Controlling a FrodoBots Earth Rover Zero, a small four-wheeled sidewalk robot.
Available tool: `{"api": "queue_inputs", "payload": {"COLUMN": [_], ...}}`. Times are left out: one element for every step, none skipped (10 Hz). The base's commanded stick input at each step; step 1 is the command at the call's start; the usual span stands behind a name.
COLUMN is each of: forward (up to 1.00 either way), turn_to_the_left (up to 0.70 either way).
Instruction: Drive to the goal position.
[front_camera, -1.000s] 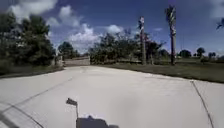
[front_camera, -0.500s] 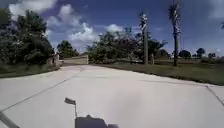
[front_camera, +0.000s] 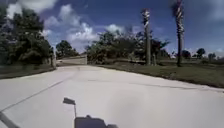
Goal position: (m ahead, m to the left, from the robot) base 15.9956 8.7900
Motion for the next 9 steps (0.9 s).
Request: {"api": "queue_inputs", "payload": {"forward": [0.85, 0.85, 0.85, 0.85, 0.85, 0.85, 0.85, 0.85, 0.85], "turn_to_the_left": [0.34, 0.34, 0.19, 0.01, 0.0, 0.0, 0.0, 0.0, 0.0]}}
